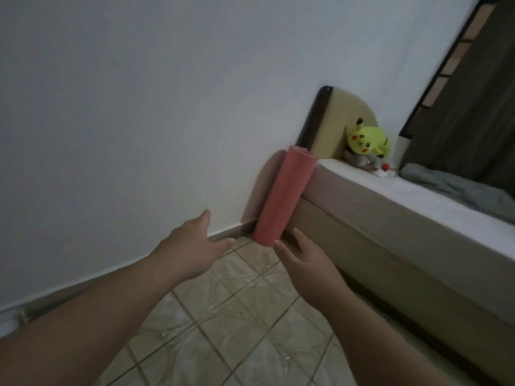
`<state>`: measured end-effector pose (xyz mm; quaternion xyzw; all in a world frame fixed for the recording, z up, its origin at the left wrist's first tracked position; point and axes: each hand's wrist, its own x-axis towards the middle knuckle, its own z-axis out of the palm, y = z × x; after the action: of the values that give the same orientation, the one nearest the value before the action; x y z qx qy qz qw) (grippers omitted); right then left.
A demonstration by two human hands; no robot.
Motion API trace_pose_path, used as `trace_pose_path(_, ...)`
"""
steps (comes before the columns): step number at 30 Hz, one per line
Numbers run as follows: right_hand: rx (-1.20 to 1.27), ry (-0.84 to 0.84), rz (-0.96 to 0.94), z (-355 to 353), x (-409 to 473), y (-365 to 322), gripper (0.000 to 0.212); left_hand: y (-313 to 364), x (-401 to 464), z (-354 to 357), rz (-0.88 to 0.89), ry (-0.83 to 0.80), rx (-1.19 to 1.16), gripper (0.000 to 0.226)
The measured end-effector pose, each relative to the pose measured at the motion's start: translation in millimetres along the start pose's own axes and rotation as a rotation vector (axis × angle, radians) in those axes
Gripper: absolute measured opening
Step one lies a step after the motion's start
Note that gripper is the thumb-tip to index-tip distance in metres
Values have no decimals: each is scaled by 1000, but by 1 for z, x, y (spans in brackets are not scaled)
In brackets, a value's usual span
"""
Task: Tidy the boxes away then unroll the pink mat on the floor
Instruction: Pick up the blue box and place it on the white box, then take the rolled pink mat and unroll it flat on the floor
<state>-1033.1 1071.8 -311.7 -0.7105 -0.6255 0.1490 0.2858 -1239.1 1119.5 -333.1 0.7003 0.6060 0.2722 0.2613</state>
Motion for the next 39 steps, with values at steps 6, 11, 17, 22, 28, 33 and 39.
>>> trace_pose_path(6,-26,42,17,-102,65,-75,85,87,55,-84,22,27,39,88)
trace_pose_path(11,34,108,68,-191,88,-110,76,173,74,-142,87,44,80,82)
trace_pose_path(17,96,131,156,-301,90,-149,78,288,85,-207,125,-68,109,83)
trace_pose_path(22,35,99,245,-367,76,-163,81,354,71,-226,121,-191,82,75)
trace_pose_path(28,-112,-67,341,-373,26,-117,86,371,45,-189,72,-290,167,85)
trace_pose_path(33,-115,-155,440,-367,-7,-74,85,376,23,-144,12,-362,156,86)
trace_pose_path(39,-94,-166,438,-387,-6,-43,85,395,23,-116,-22,-378,161,87)
